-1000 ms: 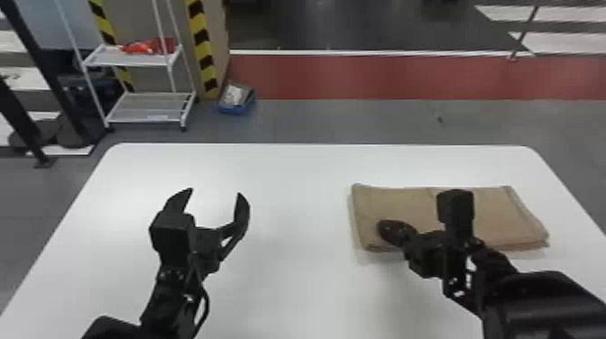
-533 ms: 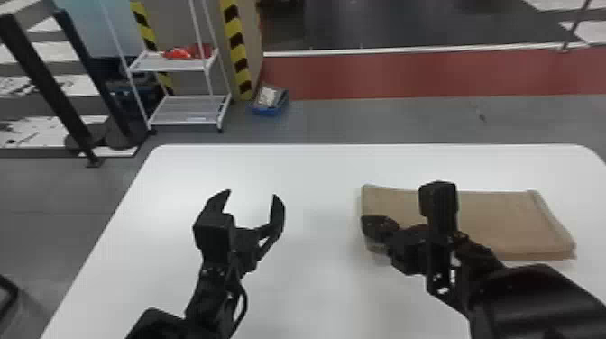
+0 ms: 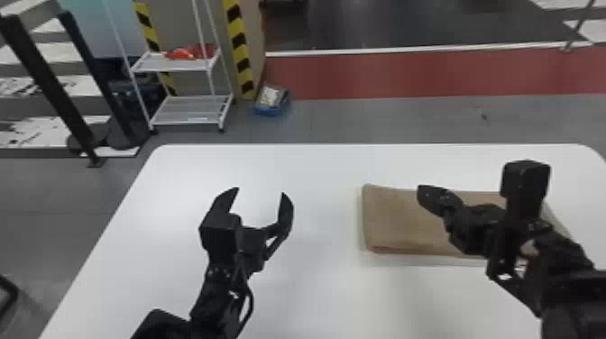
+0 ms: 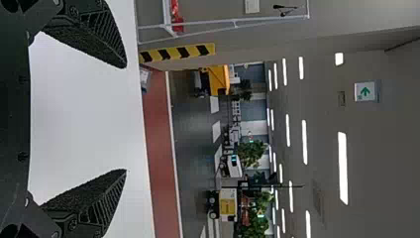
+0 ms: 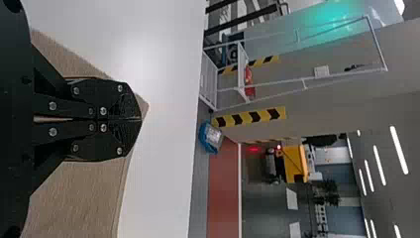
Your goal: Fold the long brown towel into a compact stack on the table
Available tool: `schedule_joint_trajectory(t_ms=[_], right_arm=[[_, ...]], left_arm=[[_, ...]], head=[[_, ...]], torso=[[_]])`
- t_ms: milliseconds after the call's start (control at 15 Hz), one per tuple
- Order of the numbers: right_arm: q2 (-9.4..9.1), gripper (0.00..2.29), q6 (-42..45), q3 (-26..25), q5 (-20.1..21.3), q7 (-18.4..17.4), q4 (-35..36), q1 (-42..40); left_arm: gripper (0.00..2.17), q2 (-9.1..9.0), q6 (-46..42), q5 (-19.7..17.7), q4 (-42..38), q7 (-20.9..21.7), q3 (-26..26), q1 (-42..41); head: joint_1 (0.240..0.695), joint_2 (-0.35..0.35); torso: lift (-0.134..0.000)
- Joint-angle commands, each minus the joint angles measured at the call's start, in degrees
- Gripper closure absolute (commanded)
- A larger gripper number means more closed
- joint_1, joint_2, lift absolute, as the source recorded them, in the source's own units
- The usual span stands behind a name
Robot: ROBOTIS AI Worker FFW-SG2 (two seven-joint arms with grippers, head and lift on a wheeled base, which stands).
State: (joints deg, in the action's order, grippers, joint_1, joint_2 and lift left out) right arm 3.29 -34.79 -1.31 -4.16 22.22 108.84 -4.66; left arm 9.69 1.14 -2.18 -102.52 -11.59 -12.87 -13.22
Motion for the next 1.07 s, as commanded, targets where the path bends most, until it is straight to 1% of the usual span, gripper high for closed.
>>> schedule_joint_trajectory(t_ms=[0,67,133,200,333,467,600,733,867,933,1000], right_arm=[[2.95,1.75,0.2,-6.2,-0.6,0.7,-0.1,-0.1],[4.62,1.88,0.0,-7.4,-0.9,1.4,-1.2,-0.1],[5.24,1.94,0.0,-7.5,-0.9,2.5,-1.9,-0.4],[5.24,1.95,0.2,-7.3,-0.8,3.6,-2.2,-0.9],[5.15,1.95,1.1,-4.4,0.0,3.9,-4.3,-0.9],[4.8,1.95,2.5,0.0,2.0,3.5,-7.9,0.8],[4.62,1.95,2.3,3.0,3.3,3.4,-10.7,2.9],[4.45,1.95,2.0,5.6,4.1,2.9,-11.5,3.9],[3.04,1.95,1.4,7.3,5.4,2.7,-11.7,4.1],[2.6,1.95,0.7,8.0,5.8,2.7,-11.7,4.3],[2.43,1.95,-0.7,9.1,6.6,2.7,-11.7,4.4]], left_arm=[[0.14,-0.02,-0.5,0.1,0.0,0.1,-0.7,0.6],[0.14,0.06,-0.8,0.1,0.1,0.1,-0.7,0.7],[0.14,0.06,-0.8,0.1,0.5,0.1,-0.7,0.8],[0.14,-0.02,-0.8,0.0,0.8,0.3,-0.7,1.1],[0.14,-0.11,-0.8,0.1,1.1,0.3,-1.2,1.5],[0.14,-0.02,-0.8,0.1,1.1,0.1,-1.2,1.5],[0.14,0.33,-0.8,0.3,1.0,0.0,-1.2,1.4],[0.14,0.5,-0.7,0.3,1.0,0.1,-0.5,1.3],[0.14,0.77,-0.7,0.2,1.0,0.0,-0.2,1.2],[0.14,0.85,-0.7,0.2,1.0,0.1,-0.2,1.2],[0.14,0.77,-0.7,0.2,1.0,0.1,-0.2,1.3]], head=[[0.695,0.04],[0.695,0.006],[0.695,-0.022],[0.695,-0.072],[0.695,-0.086],[0.695,-0.081],[0.695,-0.044],[0.695,-0.02],[0.695,0.002],[0.695,0.03],[0.695,0.041]], torso=[[-0.112],[-0.112],[-0.112],[-0.112],[-0.112],[-0.112],[-0.112],[-0.112],[-0.112],[-0.112],[-0.112]])
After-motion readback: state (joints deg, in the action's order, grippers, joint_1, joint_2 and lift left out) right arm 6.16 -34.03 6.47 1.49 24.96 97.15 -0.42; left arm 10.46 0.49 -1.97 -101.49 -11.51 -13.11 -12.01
